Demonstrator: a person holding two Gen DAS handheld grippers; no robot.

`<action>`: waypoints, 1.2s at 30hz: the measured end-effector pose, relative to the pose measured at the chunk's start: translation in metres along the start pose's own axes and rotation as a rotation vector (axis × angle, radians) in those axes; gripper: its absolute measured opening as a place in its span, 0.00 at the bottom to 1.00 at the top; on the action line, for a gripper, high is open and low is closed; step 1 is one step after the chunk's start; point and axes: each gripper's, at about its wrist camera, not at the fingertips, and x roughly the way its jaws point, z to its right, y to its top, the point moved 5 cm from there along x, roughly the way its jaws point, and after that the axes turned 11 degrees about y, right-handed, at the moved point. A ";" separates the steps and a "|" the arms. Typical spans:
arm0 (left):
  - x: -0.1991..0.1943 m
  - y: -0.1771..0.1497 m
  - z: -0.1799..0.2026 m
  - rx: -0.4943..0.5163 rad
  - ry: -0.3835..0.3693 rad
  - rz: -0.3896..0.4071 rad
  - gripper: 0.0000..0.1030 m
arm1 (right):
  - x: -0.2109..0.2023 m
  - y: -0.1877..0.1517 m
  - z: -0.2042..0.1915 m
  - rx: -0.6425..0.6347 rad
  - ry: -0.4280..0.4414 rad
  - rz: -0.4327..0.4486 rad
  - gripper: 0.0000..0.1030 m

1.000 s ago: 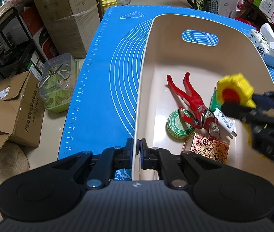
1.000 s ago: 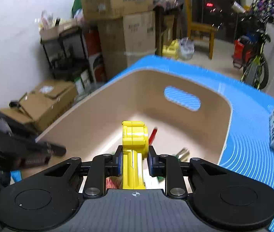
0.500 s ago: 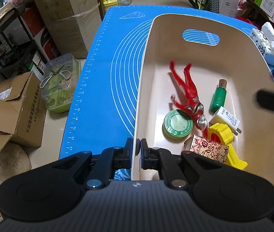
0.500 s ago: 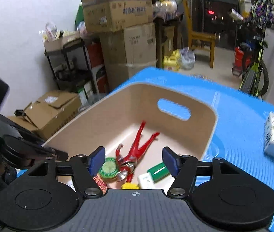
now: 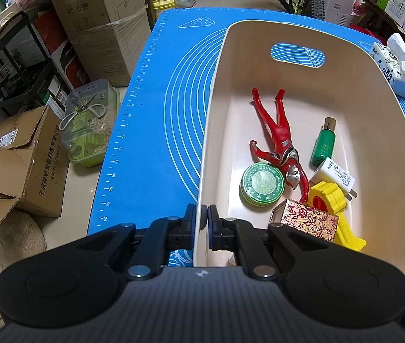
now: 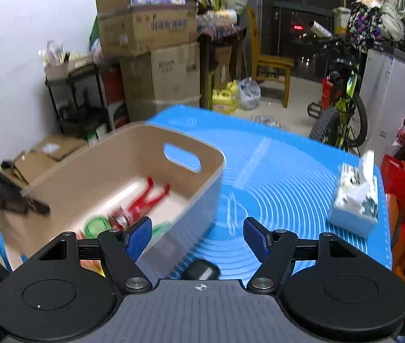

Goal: Organize rigid objects
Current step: 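Move the right tool back and grasp the black earbud case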

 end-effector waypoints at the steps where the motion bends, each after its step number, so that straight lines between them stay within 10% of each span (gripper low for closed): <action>1: 0.000 0.000 0.000 0.000 0.001 0.000 0.10 | 0.004 -0.004 0.003 0.002 0.001 -0.017 0.73; 30: 0.000 0.001 0.000 0.002 0.008 0.000 0.10 | 0.109 -0.052 0.011 -0.215 0.130 -0.201 0.73; 36: 0.000 0.001 0.000 0.003 0.007 0.000 0.10 | 0.118 -0.053 0.014 -0.203 0.170 -0.210 0.57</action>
